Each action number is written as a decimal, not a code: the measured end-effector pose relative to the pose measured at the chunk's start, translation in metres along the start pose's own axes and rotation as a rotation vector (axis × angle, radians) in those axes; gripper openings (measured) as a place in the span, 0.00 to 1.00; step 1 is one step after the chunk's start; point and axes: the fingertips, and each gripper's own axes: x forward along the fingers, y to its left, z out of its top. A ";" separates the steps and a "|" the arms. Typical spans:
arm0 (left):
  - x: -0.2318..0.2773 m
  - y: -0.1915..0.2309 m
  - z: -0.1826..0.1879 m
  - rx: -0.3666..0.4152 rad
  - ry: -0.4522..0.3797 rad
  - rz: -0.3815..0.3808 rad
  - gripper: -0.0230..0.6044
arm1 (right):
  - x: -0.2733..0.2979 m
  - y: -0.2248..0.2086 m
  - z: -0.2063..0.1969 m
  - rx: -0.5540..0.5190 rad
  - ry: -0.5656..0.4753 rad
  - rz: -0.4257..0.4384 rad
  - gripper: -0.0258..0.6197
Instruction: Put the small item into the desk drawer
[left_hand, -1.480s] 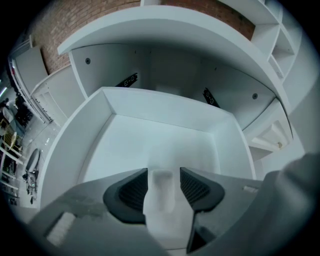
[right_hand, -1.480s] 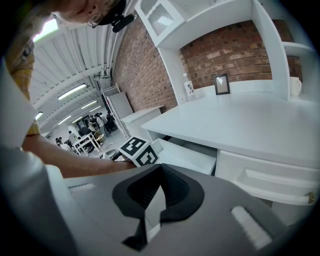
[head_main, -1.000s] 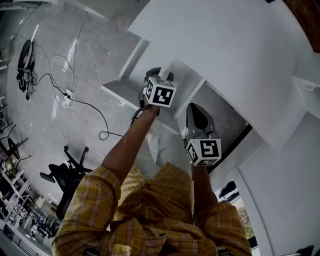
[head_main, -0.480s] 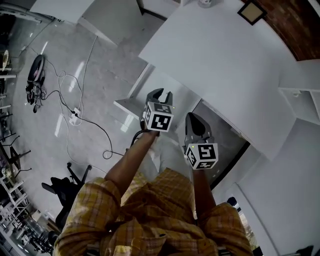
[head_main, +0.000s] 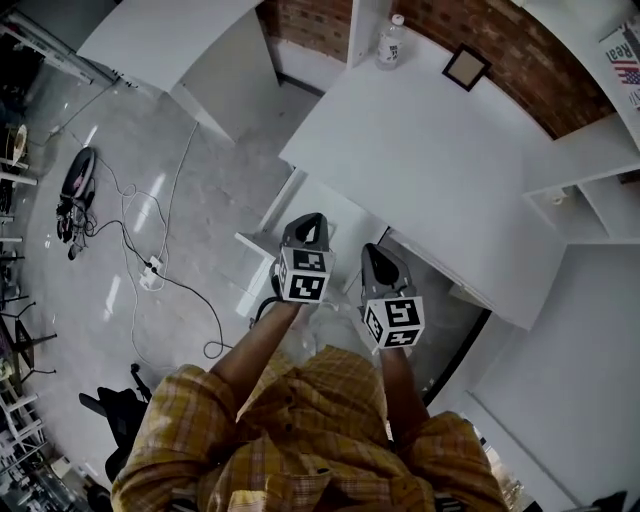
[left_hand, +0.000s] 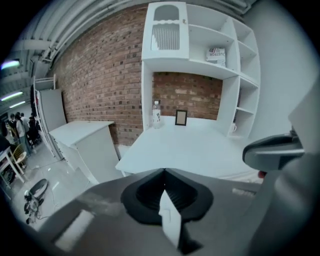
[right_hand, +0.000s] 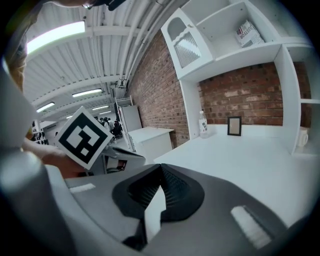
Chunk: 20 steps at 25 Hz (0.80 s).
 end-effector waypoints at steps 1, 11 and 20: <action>-0.009 -0.002 0.004 0.011 -0.020 0.001 0.04 | -0.004 0.003 0.005 -0.011 -0.005 -0.003 0.04; -0.087 -0.007 0.061 0.033 -0.221 -0.002 0.04 | -0.034 0.015 0.061 -0.045 -0.111 -0.021 0.04; -0.136 -0.007 0.081 -0.001 -0.342 0.003 0.04 | -0.059 0.026 0.090 -0.070 -0.195 -0.018 0.04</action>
